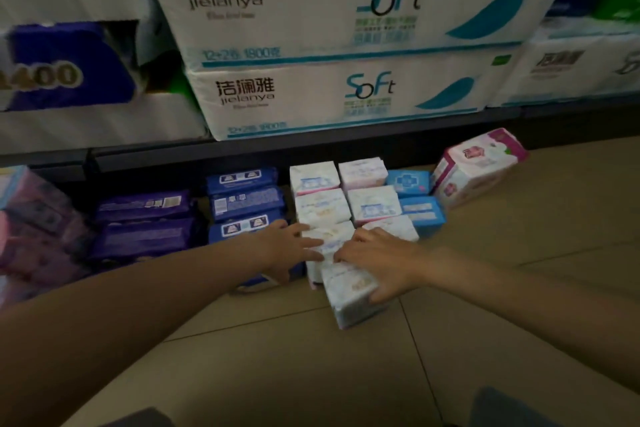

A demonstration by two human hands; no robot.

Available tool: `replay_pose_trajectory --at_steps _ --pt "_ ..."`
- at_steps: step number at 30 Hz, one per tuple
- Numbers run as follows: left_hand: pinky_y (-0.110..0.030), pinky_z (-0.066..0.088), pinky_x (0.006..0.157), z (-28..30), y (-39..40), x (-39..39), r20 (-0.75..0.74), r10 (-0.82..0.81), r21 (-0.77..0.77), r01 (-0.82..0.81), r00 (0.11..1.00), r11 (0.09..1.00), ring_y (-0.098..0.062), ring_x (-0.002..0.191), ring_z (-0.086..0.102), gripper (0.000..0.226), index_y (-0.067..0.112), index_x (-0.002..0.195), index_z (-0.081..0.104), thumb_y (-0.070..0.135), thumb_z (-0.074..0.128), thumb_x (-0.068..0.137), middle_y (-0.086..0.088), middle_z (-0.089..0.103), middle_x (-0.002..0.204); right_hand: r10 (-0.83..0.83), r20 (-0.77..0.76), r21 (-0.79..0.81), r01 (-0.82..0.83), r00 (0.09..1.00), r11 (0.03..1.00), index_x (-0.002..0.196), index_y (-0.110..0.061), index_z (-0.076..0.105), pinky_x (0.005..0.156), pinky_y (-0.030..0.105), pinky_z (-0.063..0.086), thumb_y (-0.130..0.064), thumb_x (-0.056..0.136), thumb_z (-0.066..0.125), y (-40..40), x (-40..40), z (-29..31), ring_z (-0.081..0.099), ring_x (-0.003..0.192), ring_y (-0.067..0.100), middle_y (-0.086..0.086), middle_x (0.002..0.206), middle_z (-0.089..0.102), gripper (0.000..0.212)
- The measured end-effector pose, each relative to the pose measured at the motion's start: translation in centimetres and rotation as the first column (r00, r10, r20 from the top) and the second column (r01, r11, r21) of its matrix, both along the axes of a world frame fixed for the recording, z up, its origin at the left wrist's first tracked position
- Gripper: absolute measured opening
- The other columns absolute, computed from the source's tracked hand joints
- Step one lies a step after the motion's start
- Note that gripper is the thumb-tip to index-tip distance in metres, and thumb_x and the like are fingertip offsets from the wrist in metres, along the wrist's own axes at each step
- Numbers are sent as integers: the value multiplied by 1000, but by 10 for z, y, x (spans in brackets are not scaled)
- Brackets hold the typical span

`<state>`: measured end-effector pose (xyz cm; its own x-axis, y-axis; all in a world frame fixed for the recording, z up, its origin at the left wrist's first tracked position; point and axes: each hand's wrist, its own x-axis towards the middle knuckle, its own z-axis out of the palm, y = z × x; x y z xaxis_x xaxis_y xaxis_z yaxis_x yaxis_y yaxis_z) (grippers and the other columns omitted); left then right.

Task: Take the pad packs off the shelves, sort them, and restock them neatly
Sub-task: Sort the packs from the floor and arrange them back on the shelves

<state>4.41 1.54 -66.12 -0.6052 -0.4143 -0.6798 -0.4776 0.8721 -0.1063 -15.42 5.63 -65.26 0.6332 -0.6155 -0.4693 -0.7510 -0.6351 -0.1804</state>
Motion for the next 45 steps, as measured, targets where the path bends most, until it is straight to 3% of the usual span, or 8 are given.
replay_pose_trajectory --at_steps 3,8,12,16,24,28,33,45 --pt "-45 13 114 4 -5 -1 -39 37 -16 -37 999 999 -23 145 -1 64 33 148 13 24 47 95 6 1 158 142 -54 -231 -151 988 961 139 -16 32 106 41 19 -47 77 67 7 15 -20 33 122 25 7 134 39 77" --pt "-41 20 111 15 -13 12 -88 177 -89 -184 980 979 -24 142 9 58 19 149 17 21 41 96 -2 8 158 41 -123 -253 -72 991 965 122 -15 55 90 45 46 -64 45 79 19 20 -39 57 102 28 10 112 56 94" --pt "-40 22 109 29 -22 35 -84 164 -136 -175 983 975 -24 141 16 55 20 146 25 25 44 95 -2 13 157 6 -40 -212 -15 999 977 139 -19 33 110 44 13 -57 77 63 12 22 -23 23 131 28 9 140 28 78" --pt "-35 25 106 84 -64 61 -310 181 -341 -287 933 895 -22 135 29 49 22 139 36 24 44 92 0 26 151 -61 155 -344 112 986 932 133 -20 42 110 41 17 -50 85 54 -30 37 41 19 129 22 6 138 30 57" --pt "-39 47 72 295 -137 125 -838 -298 -531 -562 456 634 -30 85 60 24 8 98 65 5 64 74 -10 61 97 74 501 -817 443 862 369 109 -9 58 86 43 47 -23 74 66 -141 107 254 40 110 25 15 114 53 38" --pt "-38 44 72 380 -149 142 -803 -439 -594 -600 402 536 -30 84 57 31 9 95 63 21 39 79 -9 59 95 134 597 -792 556 791 252 113 -7 57 89 44 42 -19 76 61 -166 134 342 42 113 29 15 118 49 39" --pt "-38 37 80 440 -180 128 -818 -437 -566 -658 373 497 -26 97 52 24 11 107 61 8 55 84 -5 55 109 104 578 -813 559 810 165 117 -10 56 90 43 40 -17 77 67 -194 120 400 42 117 32 14 124 46 42" --pt "-32 31 97 512 -276 18 -853 -301 -521 -735 427 435 -16 116 41 34 23 125 46 23 48 91 4 43 127 -118 476 -832 490 871 259 148 -14 16 113 39 18 -34 90 57 -343 0 532 10 143 22 5 157 8 73"
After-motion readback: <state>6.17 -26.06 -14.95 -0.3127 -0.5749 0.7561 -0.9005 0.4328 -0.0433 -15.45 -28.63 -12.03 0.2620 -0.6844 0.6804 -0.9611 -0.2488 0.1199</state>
